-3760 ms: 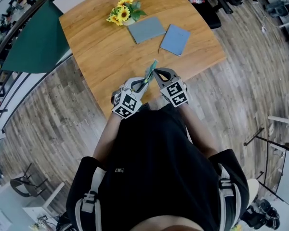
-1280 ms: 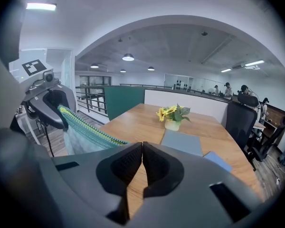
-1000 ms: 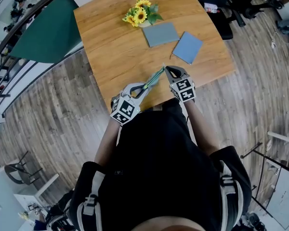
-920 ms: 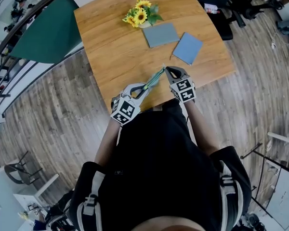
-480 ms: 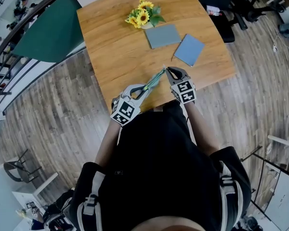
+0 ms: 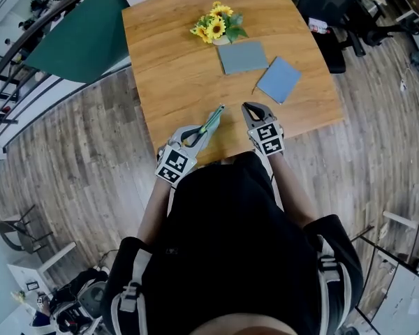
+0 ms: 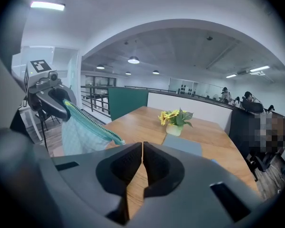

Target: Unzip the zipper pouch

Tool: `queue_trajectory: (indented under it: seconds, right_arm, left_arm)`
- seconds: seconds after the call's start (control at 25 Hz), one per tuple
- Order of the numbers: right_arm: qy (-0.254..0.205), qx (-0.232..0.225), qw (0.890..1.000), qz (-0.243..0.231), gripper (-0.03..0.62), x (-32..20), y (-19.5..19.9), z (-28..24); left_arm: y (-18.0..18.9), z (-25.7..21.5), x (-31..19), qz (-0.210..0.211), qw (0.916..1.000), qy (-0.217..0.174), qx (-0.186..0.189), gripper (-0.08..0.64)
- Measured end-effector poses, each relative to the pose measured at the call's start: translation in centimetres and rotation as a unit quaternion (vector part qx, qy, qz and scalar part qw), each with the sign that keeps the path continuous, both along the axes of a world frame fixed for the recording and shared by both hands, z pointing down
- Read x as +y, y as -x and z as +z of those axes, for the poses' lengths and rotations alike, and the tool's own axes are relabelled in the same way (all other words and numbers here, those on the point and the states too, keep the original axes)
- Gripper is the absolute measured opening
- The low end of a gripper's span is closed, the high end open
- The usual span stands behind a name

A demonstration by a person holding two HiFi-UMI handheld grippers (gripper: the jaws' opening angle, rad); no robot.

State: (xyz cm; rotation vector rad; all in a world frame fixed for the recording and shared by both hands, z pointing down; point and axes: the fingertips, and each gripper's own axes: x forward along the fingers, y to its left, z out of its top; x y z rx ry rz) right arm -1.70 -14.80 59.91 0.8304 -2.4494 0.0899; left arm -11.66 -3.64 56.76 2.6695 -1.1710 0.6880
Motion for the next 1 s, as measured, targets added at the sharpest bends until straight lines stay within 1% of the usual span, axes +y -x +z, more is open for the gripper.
queue_trajectory:
  seconds: [0.12,0.28,0.4,0.52,0.76,1.0]
  right_arm:
    - [-0.008,0.004,1.0,-0.024,0.011,-0.2,0.4,-0.5]
    - [-0.027,-0.023,0.997,-0.062,0.012,-0.6,1.2,-1.7]
    - [-0.034,-0.029,0.996,-0.083,0.014,-1.2,1.7,-2.4]
    - [-0.036,-0.034,0.995,-0.089,0.014,-2.2,1.7,-2.8]
    - [-0.025,-0.027,0.994,-0.099,0.014,-3.7,1.4,-2.5]
    - [-0.03,-0.03,0.993,-0.111,0.014,-5.3,1.7,-2.9]
  left_arm:
    - [0.6,0.1,-0.6,-0.023,0.9997,0.001,-0.002,0.048]
    - [1.2,-0.2,-1.8,-0.058,0.9983,0.002,0.007,0.048]
    - [1.8,-0.6,-2.7,-0.085,0.9962,0.004,0.018,0.048]
    - [2.2,-1.0,-3.7,-0.102,0.9946,0.004,0.02,0.048]
    - [2.3,-1.5,-5.2,-0.119,0.9928,0.003,0.014,0.048]
    - [2.6,-1.6,-6.3,-0.132,0.9911,0.006,0.015,0.048]
